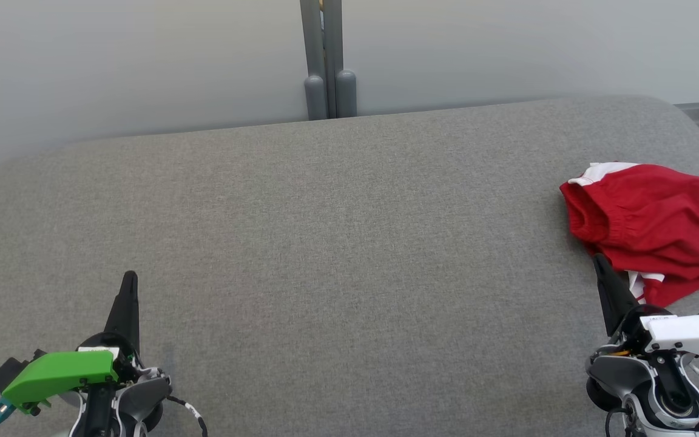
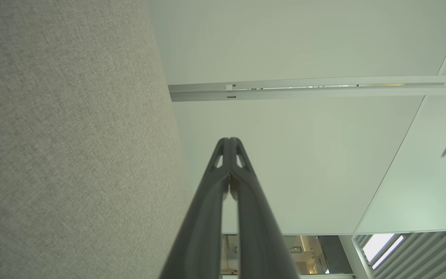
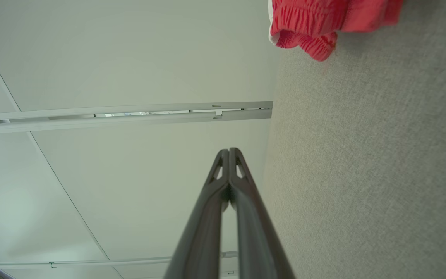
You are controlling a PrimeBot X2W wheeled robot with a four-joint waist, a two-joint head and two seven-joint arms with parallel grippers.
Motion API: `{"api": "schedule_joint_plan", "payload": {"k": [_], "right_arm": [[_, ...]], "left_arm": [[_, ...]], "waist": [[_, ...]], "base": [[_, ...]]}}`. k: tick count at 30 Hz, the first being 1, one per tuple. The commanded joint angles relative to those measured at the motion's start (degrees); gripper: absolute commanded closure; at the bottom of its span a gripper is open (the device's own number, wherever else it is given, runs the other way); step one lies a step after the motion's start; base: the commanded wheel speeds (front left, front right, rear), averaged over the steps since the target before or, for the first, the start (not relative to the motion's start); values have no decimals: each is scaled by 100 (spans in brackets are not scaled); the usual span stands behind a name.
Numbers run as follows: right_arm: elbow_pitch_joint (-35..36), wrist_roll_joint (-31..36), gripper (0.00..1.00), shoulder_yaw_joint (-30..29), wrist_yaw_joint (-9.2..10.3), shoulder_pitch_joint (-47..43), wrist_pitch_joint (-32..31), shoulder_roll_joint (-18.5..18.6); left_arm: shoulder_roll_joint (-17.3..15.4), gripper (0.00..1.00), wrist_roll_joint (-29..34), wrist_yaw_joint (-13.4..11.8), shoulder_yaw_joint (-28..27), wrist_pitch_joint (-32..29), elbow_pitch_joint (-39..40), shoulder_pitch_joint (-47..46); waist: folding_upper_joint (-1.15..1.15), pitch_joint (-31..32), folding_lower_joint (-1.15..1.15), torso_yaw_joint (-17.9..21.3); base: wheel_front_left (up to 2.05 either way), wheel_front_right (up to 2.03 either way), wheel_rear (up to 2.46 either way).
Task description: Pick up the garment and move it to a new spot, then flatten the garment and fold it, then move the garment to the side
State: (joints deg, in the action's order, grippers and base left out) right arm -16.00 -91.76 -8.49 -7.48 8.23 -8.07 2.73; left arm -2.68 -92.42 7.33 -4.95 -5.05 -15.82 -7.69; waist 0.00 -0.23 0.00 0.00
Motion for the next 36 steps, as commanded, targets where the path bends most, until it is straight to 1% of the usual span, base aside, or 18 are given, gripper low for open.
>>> {"api": "schedule_joint_plan", "payload": {"k": [1, 36], "right_arm": [[28, -32, 100, -8, -2, -29, -26, 28], [28, -34, 100, -7, -2, -29, -25, 28]], "left_arm": [[-38, 100, -8, 38, -11, -19, 14, -72], [-38, 100, -8, 36, -10, -19, 16, -71]], "waist": [[0, 0, 0, 0], [0, 0, 0, 0]], "base": [[0, 0, 0], [0, 0, 0]]}}
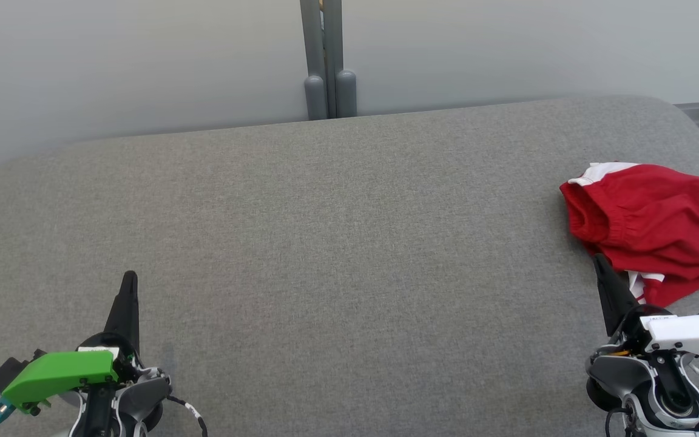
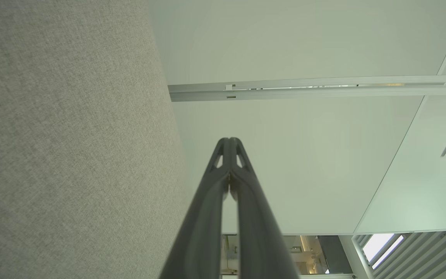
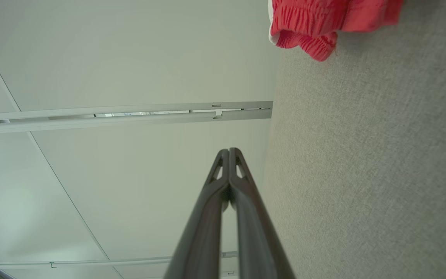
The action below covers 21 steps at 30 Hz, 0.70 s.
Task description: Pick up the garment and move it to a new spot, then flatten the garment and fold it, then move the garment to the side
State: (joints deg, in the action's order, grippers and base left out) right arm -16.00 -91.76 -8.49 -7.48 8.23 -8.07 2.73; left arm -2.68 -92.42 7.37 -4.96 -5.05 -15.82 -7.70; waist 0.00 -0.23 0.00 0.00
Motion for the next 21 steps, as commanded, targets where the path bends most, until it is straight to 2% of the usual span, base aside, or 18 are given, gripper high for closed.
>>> {"api": "schedule_joint_plan", "payload": {"k": [1, 21], "right_arm": [[28, -34, 100, -7, -2, -30, -25, 28], [27, -34, 100, -6, -2, -30, -25, 28]], "left_arm": [[-38, 100, -8, 32, -9, -19, 16, -70], [-38, 100, -7, 33, -9, -19, 16, -70]], "waist": [[0, 0, 0, 0], [0, 0, 0, 0]], "base": [[0, 0, 0], [0, 0, 0]]}}
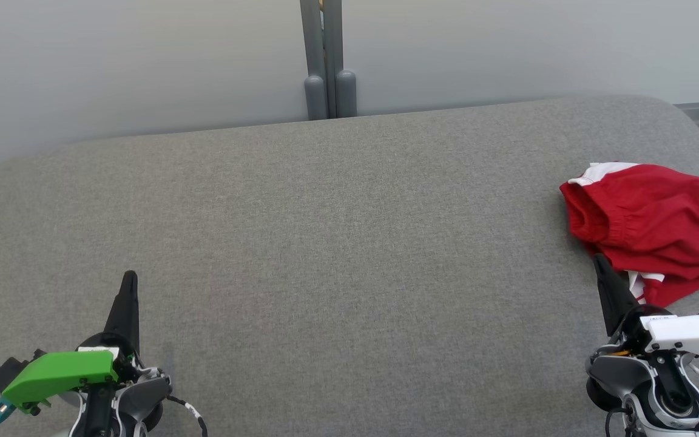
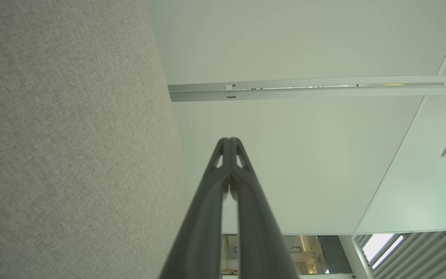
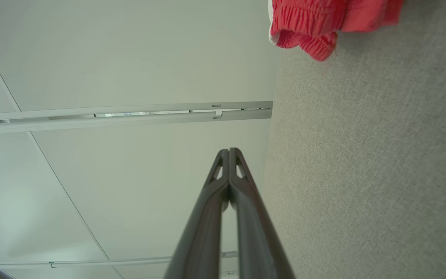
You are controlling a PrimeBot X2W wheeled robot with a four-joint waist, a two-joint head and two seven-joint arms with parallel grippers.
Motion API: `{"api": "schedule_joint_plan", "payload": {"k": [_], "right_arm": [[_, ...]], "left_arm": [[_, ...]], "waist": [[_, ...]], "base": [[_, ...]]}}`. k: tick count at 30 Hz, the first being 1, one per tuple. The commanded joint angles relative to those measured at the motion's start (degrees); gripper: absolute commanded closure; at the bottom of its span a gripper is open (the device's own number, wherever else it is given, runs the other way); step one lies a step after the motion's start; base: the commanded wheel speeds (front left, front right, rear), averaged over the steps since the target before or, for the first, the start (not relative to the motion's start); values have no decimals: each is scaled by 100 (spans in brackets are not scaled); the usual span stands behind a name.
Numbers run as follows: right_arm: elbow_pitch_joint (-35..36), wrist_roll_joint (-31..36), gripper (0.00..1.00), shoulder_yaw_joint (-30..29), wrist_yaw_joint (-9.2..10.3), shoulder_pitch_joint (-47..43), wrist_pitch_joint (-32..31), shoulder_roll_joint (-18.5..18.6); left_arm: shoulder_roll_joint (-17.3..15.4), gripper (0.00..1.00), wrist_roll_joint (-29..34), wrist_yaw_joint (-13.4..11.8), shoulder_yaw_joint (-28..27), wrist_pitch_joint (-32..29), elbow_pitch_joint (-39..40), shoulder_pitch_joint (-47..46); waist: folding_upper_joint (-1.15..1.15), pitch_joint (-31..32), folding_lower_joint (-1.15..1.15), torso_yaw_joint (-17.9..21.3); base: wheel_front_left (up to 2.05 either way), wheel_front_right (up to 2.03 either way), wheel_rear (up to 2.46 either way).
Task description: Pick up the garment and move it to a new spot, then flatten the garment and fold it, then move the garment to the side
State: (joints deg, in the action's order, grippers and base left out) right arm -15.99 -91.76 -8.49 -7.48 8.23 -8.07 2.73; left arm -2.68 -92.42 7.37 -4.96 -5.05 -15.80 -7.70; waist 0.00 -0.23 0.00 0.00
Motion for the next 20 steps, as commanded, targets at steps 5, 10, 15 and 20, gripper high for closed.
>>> {"api": "schedule_joint_plan", "payload": {"k": [5, 10, 15, 20], "right_arm": [[26, -33, 100, -6, -2, -30, -24, 28], [26, -34, 100, -6, -2, -30, -24, 28], [26, -34, 100, -6, -2, -30, -24, 28], [26, -34, 100, -5, -2, -30, -24, 28]], "left_arm": [[-38, 100, -7, 33, -9, -19, 15, -70], [-38, 100, -7, 33, -9, -19, 15, -70], [-38, 100, -7, 33, -9, -19, 15, -70], [-38, 100, -7, 33, -9, -19, 15, -70]], "waist": [[0, 0, 0, 0], [0, 0, 0, 0], [0, 0, 0, 0], [0, 0, 0, 0]], "base": [[0, 0, 0], [0, 0, 0], [0, 0, 0], [0, 0, 0]]}}
